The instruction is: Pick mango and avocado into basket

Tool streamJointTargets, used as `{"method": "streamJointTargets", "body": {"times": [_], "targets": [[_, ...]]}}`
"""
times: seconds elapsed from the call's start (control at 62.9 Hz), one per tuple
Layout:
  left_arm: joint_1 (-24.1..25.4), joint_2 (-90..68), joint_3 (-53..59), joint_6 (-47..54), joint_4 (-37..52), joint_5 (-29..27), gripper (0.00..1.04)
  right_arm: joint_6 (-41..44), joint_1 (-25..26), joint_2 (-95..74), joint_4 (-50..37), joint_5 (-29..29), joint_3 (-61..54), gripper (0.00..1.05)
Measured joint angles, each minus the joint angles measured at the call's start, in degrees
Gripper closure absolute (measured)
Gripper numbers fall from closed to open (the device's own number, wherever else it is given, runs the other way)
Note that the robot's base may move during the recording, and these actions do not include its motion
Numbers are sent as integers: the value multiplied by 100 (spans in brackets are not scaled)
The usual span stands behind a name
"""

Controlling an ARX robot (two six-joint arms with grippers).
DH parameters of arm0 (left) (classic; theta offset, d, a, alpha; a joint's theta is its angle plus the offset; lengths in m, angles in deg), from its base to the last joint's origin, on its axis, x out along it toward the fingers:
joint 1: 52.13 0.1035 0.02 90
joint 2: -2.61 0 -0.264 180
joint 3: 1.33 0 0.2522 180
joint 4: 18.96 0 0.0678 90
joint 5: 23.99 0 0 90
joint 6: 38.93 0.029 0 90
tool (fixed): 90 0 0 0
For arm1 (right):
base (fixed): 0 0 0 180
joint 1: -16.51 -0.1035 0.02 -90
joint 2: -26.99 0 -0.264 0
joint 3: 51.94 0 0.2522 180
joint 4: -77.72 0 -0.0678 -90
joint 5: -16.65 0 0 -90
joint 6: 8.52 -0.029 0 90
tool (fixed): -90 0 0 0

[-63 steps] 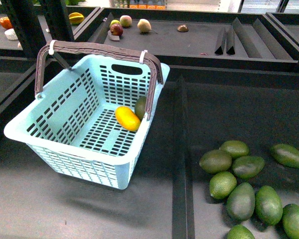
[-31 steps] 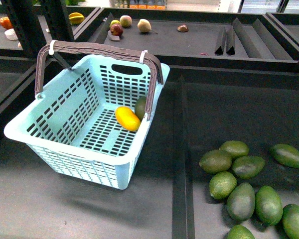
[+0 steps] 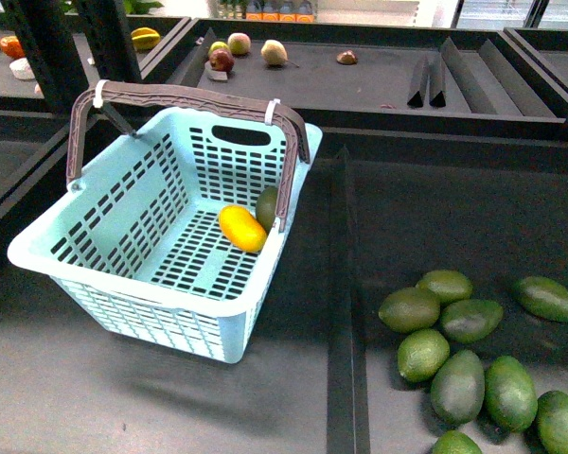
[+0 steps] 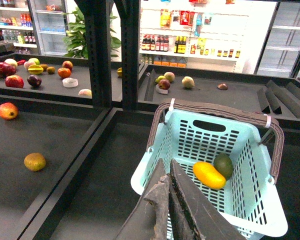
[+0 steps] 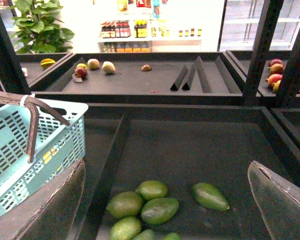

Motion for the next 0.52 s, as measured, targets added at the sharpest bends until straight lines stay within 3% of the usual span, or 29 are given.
{"method": "streamJointTargets", "body": {"times": [0.207,0.524], "targets": [[0,0,0,0,0,0,103,0,0,0,0,0,0,9],[0,0,0,0,0,0,26,0,0,0,0,0,0,9]]}}
